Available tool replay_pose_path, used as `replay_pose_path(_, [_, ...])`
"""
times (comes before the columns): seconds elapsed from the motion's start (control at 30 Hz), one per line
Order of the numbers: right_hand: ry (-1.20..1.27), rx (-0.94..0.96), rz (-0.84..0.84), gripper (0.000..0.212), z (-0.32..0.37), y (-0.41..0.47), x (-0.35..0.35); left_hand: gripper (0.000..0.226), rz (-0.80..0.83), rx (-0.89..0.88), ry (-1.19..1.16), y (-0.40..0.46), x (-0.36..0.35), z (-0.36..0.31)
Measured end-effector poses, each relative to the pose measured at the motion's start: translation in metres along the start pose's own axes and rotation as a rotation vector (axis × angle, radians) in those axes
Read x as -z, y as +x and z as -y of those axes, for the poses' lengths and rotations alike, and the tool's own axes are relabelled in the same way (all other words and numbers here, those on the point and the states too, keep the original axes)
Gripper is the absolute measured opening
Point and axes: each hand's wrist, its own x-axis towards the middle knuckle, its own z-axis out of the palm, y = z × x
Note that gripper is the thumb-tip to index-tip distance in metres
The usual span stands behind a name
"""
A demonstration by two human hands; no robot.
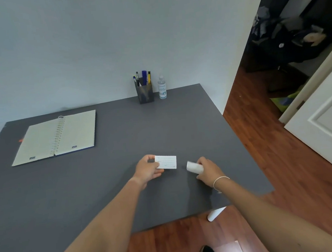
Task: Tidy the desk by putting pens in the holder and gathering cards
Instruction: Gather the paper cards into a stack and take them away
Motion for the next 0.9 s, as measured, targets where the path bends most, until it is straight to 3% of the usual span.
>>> replay_pose_path(0.3, [0.234,-0.006,0.033,0.012,0.018,0.012,-0.001,0.018,-0.046,-0.018,-0.013,-0.003,0.015,-0.001])
replay_pose_path(0.5, [0.489,0.035,-0.008,0.023,0.041,0.012,0.006,0.018,-0.078,-0.04,-0.039,-0.005,0.022,-0.004])
replay_pose_path(0.9, [0.519,0.123,-0.053,0.014,0.077,0.016,-0.006,0.017,0.049,-0.026,-0.08,-0.014,0.029,-0.014])
